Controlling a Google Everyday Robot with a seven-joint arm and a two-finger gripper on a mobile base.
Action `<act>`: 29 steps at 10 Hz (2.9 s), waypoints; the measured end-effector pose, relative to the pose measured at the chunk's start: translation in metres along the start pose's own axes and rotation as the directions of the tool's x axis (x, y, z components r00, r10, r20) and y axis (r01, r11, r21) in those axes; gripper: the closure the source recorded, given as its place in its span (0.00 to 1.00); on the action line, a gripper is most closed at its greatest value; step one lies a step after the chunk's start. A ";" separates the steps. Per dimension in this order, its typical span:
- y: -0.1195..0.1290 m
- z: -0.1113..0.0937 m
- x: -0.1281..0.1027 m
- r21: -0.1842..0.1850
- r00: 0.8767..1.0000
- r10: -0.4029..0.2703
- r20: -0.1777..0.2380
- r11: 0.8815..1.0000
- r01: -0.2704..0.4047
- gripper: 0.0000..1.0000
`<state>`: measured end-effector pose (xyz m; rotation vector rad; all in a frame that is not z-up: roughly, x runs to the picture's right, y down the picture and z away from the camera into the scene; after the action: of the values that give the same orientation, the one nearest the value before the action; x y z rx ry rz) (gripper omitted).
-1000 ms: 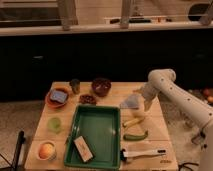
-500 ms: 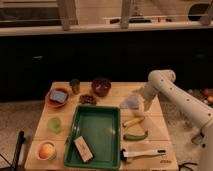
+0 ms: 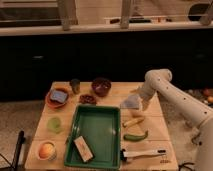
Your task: Place towel in tray
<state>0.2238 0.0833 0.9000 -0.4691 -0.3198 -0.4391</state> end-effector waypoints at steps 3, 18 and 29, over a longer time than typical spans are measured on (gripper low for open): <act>-0.004 0.009 -0.003 -0.031 1.000 -0.017 -0.007 0.999 0.017 0.20; -0.004 0.052 -0.002 -0.131 0.999 -0.039 0.013 0.991 0.040 0.98; 0.013 0.028 0.010 -0.069 0.999 -0.032 -0.005 0.997 0.031 1.00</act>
<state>0.2328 0.1041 0.9233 -0.5302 -0.3075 -0.4833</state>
